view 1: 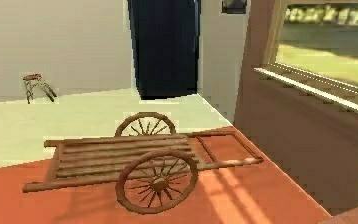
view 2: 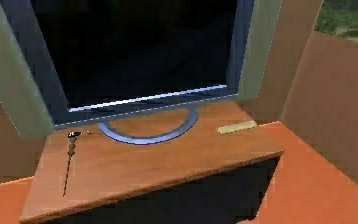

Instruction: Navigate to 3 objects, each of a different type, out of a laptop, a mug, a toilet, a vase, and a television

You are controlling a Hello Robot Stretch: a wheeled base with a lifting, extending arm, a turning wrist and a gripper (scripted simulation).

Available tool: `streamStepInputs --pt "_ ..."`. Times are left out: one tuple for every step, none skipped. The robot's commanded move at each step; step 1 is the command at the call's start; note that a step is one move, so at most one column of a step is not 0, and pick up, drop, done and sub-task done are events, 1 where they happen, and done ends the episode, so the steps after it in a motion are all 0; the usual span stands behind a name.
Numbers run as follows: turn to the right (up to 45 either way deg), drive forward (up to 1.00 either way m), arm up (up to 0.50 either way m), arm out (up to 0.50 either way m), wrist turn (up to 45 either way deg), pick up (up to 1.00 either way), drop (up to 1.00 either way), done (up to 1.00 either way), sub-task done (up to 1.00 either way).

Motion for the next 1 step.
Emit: streamStepInputs --pt "-45.0 0.0 0.0 0.0 0.0 0.0 0.0 0.0 0.0"
